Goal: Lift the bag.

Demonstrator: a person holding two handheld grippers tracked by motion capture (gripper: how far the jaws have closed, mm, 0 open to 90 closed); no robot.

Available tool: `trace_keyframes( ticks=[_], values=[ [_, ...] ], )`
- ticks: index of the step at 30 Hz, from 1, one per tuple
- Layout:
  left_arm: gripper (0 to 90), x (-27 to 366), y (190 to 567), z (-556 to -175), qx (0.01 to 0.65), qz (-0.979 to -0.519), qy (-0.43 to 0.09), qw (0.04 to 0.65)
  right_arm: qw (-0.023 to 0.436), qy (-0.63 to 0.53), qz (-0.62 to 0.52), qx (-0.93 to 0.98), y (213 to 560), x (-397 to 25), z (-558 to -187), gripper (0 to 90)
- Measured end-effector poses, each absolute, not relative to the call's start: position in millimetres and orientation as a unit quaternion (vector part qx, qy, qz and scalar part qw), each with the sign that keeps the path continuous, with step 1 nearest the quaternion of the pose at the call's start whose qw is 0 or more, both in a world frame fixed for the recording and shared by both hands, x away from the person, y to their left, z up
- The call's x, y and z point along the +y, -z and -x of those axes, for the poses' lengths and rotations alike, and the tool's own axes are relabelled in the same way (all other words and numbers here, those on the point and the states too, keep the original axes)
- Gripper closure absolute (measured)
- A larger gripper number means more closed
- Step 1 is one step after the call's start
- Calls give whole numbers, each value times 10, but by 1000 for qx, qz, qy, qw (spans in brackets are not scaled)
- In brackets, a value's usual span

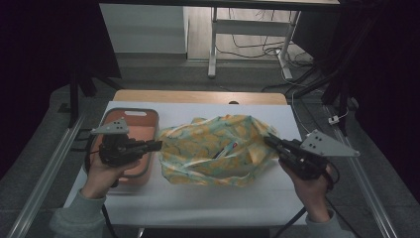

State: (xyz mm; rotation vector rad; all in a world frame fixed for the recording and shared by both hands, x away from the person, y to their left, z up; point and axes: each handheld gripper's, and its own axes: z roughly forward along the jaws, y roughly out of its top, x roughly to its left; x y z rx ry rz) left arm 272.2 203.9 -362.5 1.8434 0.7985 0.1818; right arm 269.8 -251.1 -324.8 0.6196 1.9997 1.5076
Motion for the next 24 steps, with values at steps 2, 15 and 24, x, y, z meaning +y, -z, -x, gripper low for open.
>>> trace_keyframes(
  ticks=[2, 15, 24],
  values=[
    [888, 2053, 3481, -2678, 325, -767, -89, 546, 285, -566, -225, 740, 3107, -2500, -2720, 900],
    [887, 1975, 3091, -2787, 313, -759, -115, 559, 293, -566, -273, 721, 2854, -2556, -3281, 900],
    [886, 1841, 3617, -3251, 364, -771, -74, 517, 267, -507, -323, 753, 3344, -2598, -3607, 899]
  ],
)
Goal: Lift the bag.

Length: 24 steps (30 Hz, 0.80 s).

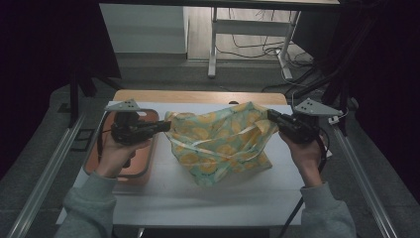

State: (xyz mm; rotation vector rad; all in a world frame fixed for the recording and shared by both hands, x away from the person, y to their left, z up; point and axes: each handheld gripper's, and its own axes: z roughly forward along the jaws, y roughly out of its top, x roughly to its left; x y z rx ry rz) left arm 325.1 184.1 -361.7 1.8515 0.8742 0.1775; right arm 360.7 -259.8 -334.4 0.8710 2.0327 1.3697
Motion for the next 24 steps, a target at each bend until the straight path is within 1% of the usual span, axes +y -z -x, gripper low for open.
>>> trace_keyframes(
  ticks=[4, 6, 14, 17, 21, 24],
  values=[
    [884, 1734, 3806, -3399, 380, -778, -73, 495, 260, -483, -343, 763, 3570, -2614, -3736, 899],
    [883, 1704, 3867, -3448, 384, -777, -62, 495, 257, -476, -357, 762, 3684, -2644, -3791, 899],
    [869, 1574, 4020, -3507, 385, -791, -54, 472, 225, -466, -378, 767, 4016, -2735, -3863, 895],
    [858, 1550, 4019, -3514, 383, -792, -55, 472, 217, -471, -375, 769, 4048, -2744, -3853, 894],
    [835, 1534, 4016, -3529, 382, -793, -59, 471, 217, -475, -364, 771, 4014, -2738, -3838, 892],
    [775, 1525, 4032, -3534, 380, -794, -66, 470, 214, -477, -357, 774, 4004, -2718, -3838, 881]
  ],
)
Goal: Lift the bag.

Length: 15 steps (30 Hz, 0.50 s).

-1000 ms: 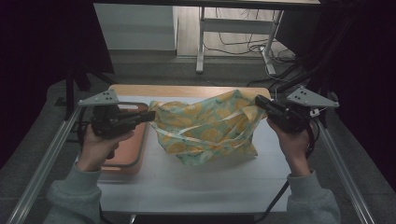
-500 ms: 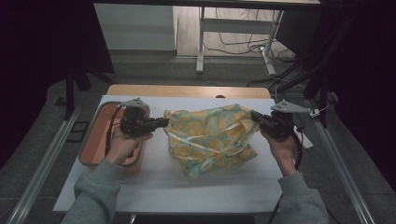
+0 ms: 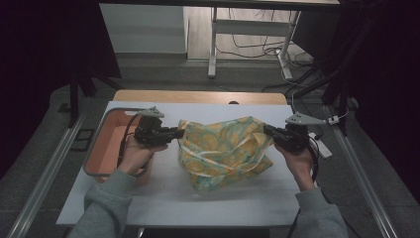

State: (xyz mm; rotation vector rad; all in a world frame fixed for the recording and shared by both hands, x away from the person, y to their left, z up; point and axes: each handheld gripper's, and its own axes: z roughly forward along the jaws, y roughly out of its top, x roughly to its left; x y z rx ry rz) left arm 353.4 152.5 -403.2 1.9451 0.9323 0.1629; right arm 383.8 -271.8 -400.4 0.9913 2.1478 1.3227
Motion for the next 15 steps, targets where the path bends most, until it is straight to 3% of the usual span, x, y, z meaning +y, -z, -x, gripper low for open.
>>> trace_keyframes(
  ticks=[2, 4, 6, 10, 15],
  values=[
    [627, 1521, 4039, -3531, 377, -793, -78, 472, 210, -479, -352, 776, 4012, -2701, -3843, 804],
    [385, 1532, 4038, -3529, 381, -791, -87, 470, 202, -484, -347, 777, 4022, -2686, -3849, 668],
    [266, 1580, 4027, -3517, 386, -786, -93, 474, 198, -494, -343, 774, 4023, -2685, -3851, 568],
    [196, 1727, 3980, -3451, 393, -776, -110, 480, 200, -510, -339, 765, 3976, -2746, -3828, 412],
    [201, 1870, 3969, -3248, 390, -777, -126, 478, 198, -532, -331, 754, 3886, -2890, -3712, 369]
  ],
)
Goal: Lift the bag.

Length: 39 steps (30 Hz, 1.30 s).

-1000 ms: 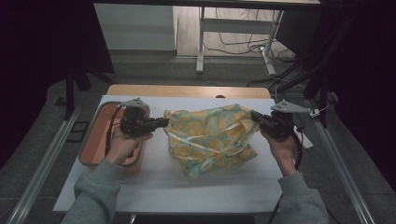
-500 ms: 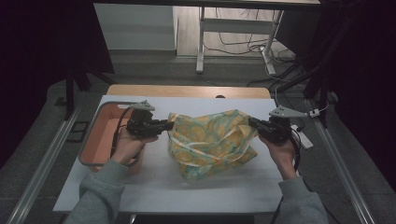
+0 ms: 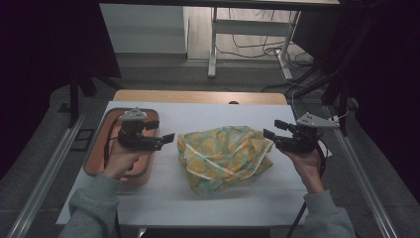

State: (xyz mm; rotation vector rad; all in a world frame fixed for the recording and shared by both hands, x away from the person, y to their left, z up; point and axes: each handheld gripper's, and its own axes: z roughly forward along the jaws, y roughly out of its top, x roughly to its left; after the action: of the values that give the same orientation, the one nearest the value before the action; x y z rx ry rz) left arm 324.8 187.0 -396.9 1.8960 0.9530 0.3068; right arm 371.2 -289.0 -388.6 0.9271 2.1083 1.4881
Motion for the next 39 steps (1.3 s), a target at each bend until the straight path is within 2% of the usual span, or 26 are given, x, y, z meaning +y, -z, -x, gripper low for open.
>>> trace_keyframes(
  ticks=[15, 31, 39],
  values=[
    [213, 1889, 4263, -2867, 391, -801, -147, 429, 196, -514, -319, 771, 4145, -3040, -3406, 377],
    [239, 2147, 4654, -2386, 417, -788, -167, 421, 201, -477, -326, 791, 4597, -3136, -3003, 380],
    [238, 2188, 4770, -2361, 416, -796, -164, 408, 200, -454, -319, 807, 4822, -3118, -2952, 379]
  ],
)
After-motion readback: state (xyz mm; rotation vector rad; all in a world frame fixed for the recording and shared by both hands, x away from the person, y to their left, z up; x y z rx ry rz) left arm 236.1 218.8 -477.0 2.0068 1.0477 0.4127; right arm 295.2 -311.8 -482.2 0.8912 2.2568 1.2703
